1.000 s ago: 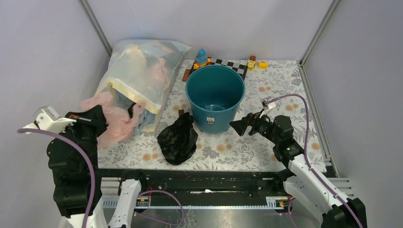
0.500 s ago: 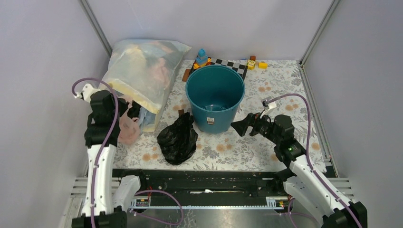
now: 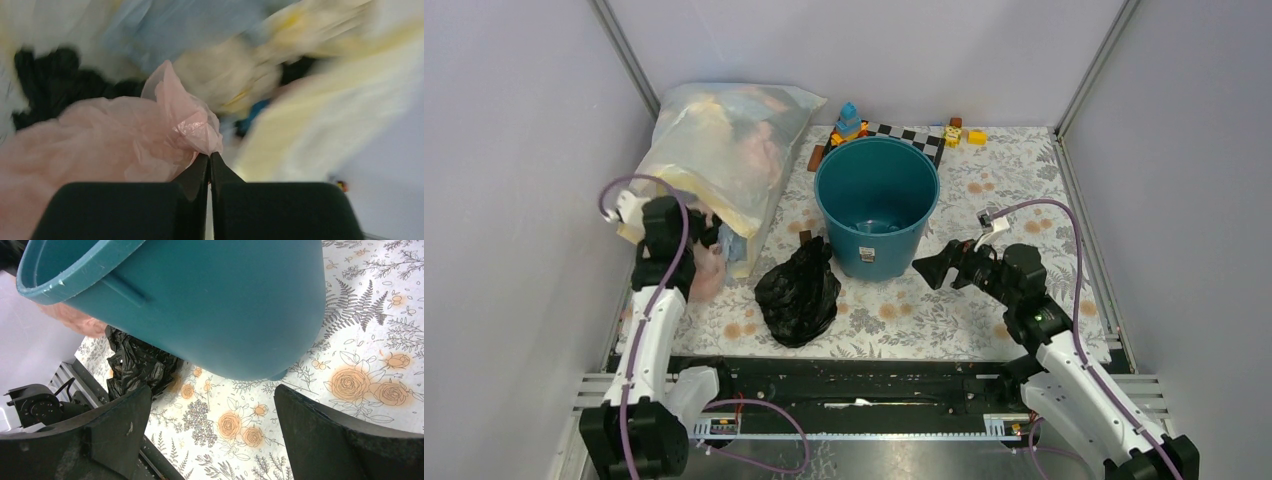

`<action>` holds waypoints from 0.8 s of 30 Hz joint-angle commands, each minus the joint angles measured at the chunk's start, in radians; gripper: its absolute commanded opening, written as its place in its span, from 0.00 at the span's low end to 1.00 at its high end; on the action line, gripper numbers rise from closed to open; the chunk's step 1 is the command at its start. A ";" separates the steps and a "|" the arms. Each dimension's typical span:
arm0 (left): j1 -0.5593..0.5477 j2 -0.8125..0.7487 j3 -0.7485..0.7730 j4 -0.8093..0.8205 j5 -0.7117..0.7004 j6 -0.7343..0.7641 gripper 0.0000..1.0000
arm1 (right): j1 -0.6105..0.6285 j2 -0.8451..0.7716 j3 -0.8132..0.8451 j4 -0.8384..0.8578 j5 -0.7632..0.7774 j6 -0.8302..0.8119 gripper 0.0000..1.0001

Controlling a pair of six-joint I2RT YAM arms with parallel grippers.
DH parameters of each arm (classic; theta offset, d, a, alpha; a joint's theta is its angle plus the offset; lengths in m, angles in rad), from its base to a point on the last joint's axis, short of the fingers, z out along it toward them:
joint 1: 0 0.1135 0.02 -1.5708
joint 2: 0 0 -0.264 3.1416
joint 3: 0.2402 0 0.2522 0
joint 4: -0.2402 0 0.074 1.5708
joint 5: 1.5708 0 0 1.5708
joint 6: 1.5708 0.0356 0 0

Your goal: Put the trash bags into the trash bin

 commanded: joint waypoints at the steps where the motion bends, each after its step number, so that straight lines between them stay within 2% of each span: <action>1: -0.001 0.009 -0.208 0.095 0.014 -0.141 0.00 | 0.005 -0.013 0.066 -0.052 0.000 -0.001 1.00; 3: -0.001 0.025 -0.275 0.180 0.037 -0.183 0.00 | 0.006 0.000 0.059 -0.043 -0.014 0.003 1.00; 6: -0.001 0.105 -0.296 0.276 0.057 -0.214 0.00 | 0.006 0.019 0.038 -0.013 -0.030 0.008 1.00; 11: 0.000 0.284 -0.259 0.620 0.206 -0.179 0.00 | 0.007 0.029 0.019 0.039 -0.044 0.011 1.00; 14: 0.000 0.371 -0.142 0.678 0.275 -0.150 0.00 | 0.007 0.042 0.036 0.044 -0.049 0.007 1.00; 18: -0.001 0.406 -0.053 0.743 0.246 -0.126 0.00 | 0.007 0.039 0.055 0.041 -0.049 -0.005 1.00; 20: 0.005 0.420 0.007 0.713 0.211 -0.081 0.00 | 0.007 0.033 0.059 0.041 -0.044 -0.004 1.00; 22: 0.006 0.410 0.023 0.691 0.182 -0.062 0.00 | 0.007 0.034 0.058 0.041 -0.040 -0.004 1.00; 24: 0.005 0.377 -0.021 0.766 0.161 -0.065 0.00 | 0.006 0.041 0.057 0.044 -0.038 -0.001 1.00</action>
